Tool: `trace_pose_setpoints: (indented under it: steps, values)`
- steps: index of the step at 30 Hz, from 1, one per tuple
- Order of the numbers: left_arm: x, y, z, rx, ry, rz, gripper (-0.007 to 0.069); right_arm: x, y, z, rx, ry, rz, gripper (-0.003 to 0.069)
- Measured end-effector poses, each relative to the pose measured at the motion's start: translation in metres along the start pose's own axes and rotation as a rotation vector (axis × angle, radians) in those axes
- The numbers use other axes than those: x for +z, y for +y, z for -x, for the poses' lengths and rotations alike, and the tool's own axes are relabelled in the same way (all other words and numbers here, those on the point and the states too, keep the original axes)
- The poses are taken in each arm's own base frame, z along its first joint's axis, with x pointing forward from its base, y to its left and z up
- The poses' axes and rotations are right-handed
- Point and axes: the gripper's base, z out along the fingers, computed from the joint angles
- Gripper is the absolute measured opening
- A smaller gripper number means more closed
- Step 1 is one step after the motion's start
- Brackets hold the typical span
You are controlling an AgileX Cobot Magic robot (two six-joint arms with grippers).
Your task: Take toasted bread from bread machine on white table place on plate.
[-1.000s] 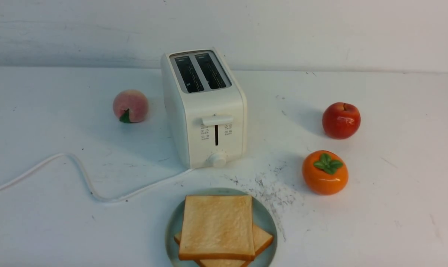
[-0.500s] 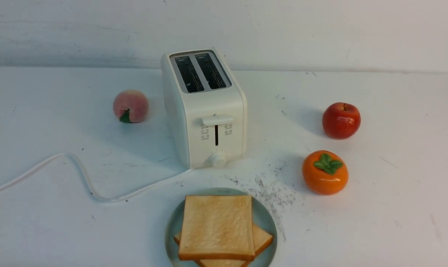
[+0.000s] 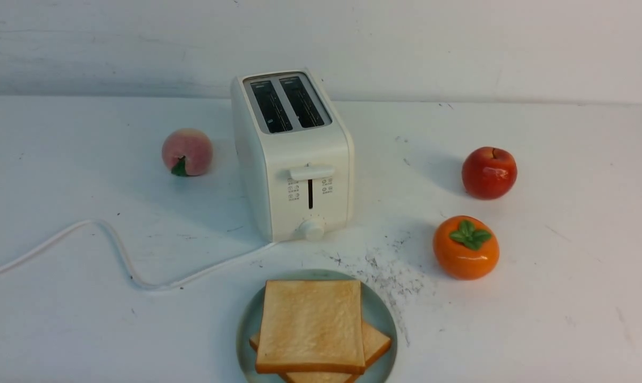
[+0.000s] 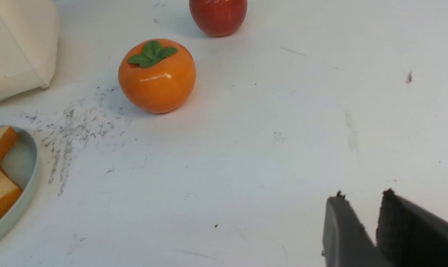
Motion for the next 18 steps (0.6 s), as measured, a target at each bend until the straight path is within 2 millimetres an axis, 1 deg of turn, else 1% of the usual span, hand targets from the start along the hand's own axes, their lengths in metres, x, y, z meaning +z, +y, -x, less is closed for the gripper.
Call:
trace_pose_setpoints:
  steps: [18]
  values:
    - [0.0000,0.0000,0.0000,0.000,0.000,0.000,0.0091,0.0000,0.0000,0.0001,0.000,-0.001,0.000,0.0181]
